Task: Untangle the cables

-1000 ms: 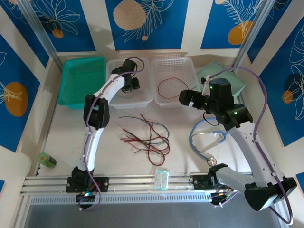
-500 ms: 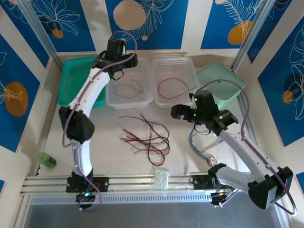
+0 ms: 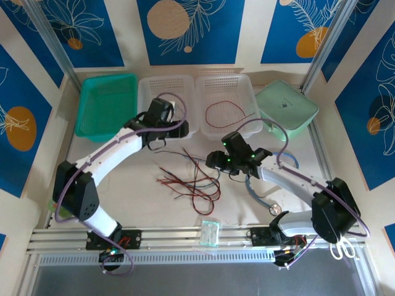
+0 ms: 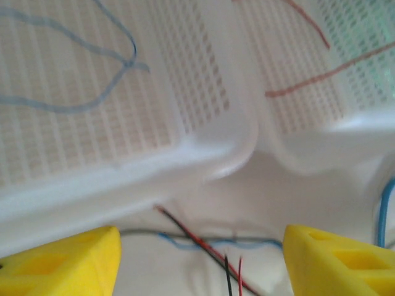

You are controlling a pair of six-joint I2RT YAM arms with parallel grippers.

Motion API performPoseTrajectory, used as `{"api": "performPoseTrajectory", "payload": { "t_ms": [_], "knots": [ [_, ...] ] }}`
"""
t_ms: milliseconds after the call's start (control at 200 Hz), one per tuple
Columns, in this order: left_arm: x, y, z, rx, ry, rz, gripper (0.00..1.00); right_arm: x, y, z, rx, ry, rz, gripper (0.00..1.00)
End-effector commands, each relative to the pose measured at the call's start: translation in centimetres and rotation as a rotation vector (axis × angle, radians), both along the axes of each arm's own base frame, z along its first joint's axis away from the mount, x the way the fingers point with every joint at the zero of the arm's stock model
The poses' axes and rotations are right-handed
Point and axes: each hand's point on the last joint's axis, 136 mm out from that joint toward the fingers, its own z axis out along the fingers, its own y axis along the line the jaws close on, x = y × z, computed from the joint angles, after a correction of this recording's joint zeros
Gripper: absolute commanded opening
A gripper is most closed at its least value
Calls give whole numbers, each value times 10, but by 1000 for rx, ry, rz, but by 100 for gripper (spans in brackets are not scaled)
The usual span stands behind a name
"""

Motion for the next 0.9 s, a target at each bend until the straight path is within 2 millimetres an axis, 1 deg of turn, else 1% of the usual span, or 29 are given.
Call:
{"api": "performPoseTrajectory", "payload": {
  "t_ms": [0, 65, 125, 195, 285, 405, 545, 640, 750, 895],
  "knots": [
    [-19, -3, 6, -125, -1, 37, 67, 3, 20, -6, 63, 28, 3, 56],
    [-32, -2, -9, -142, 31, 50, 65, 3, 27, -15, 72, 49, 9, 50],
    [-42, -1, -19, -148, 48, 54, 64, 6, 34, -20, 82, 60, 15, 45],
    [-51, 1, -27, -151, 67, 58, 64, 9, 44, -25, 89, 67, 28, 38],
    [-60, 2, -35, -151, 87, 55, 63, 11, 53, -35, 85, 89, 39, 33],
    [-68, 7, -44, -143, 113, 63, 63, 12, 61, -49, 72, 107, 43, 32],
    [-70, 7, -47, -161, 118, 71, 62, 12, 67, -63, 60, 131, 44, 31],
    [-71, 9, -49, -162, 121, 80, 62, 12, 74, -68, 68, 144, 54, 30],
    [-73, 9, -50, -163, 127, 80, 62, 11, 76, -76, 57, 157, 60, 28],
    [-76, 11, -51, -163, 134, 79, 62, 11, 75, -82, 46, 159, 49, 24]
  ]
}}
